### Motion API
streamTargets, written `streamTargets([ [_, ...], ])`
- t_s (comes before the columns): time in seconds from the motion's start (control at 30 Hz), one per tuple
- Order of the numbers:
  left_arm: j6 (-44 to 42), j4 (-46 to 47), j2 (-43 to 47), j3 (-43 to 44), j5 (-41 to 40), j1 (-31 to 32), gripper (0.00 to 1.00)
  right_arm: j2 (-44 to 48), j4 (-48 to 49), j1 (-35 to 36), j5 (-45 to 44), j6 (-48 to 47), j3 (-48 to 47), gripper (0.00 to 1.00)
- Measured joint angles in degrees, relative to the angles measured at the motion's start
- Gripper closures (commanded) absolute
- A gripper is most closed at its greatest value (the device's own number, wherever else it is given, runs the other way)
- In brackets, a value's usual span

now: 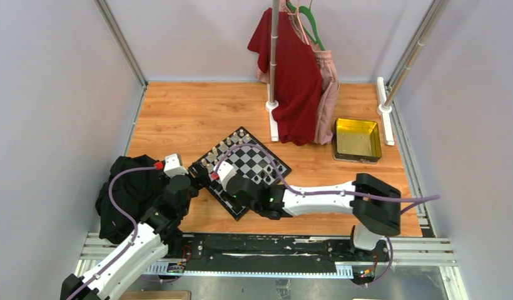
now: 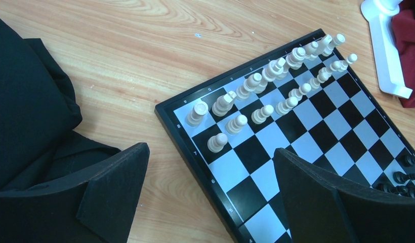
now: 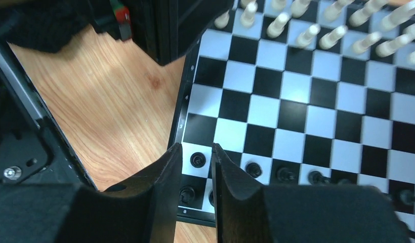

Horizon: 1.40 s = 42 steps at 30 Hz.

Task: Set up the chess pieces on the board
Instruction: Place the chess piece on the chessboard, then reset both arms

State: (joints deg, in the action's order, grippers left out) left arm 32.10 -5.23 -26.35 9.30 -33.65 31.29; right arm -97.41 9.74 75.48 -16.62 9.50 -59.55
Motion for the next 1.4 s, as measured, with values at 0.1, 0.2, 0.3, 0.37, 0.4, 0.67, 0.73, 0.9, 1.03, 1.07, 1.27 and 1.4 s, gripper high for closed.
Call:
streamTargets([
  [0.1, 0.0, 0.02, -0.13, 0.0, 0.0, 0.0, 0.0, 4.11, -0.39, 0.0, -1.68, -0.59, 1.09, 0.69],
  [0.2, 0.0, 0.02, -0.28, 0.0, -0.02, 0.0, 0.0, 10.43, -0.7, -0.02, -5.16, -1.49, 3.15, 0.69],
  [0.3, 0.0, 0.02, -0.76, 0.0, -0.02, 0.0, 0.0, 17.4, -1.68, -1.05, -10.71, -2.67, 5.97, 0.69],
  [0.37, 0.0, 0.0, -1.03, 0.0, -0.02, 0.0, 0.0, 22.03, -2.58, -3.74, -13.11, -3.04, 7.93, 0.69],
  [0.4, 0.0, 0.0, -1.05, 0.0, -0.02, 0.0, 0.0, 24.11, -3.39, -5.97, -13.94, -2.99, 8.83, 0.68],
  [0.67, 0.02, 0.0, -1.6, 0.0, -0.22, 0.0, 0.0, 42.1, -8.52, -40.59, -16.72, -1.57, 20.0, 0.6],
  [0.73, 0.02, -0.02, -1.79, 0.0, -0.35, 0.0, 0.0, 43.25, -9.07, -48.85, -15.8, -1.57, 21.44, 0.59],
  [0.9, 0.31, 0.0, -2.16, 0.0, -0.96, 0.0, 0.0, 40.63, -10.69, -61.22, -12.17, -0.96, 22.69, 0.49],
  [1.03, 1.01, 0.07, -3.72, 0.02, -2.19, 0.0, 0.0, 34.88, -10.16, -63.32, -10.91, -0.26, 22.64, 0.39],
  [1.07, 1.2, 0.15, -4.57, 0.02, -2.69, 0.0, 0.0, 33.22, -9.86, -63.34, -10.82, -0.02, 22.53, 0.37],
  [1.27, 2.14, 1.77, -13.07, 2.51, -7.85, 0.02, 0.0, 23.76, -9.31, -63.6, -10.95, 2.34, 19.76, 0.33],
  [1.4, 2.14, 3.58, -18.95, 7.37, -12.5, 0.04, 0.0, 22.51, -9.05, -63.63, -11.13, 3.43, 19.12, 0.31],
])
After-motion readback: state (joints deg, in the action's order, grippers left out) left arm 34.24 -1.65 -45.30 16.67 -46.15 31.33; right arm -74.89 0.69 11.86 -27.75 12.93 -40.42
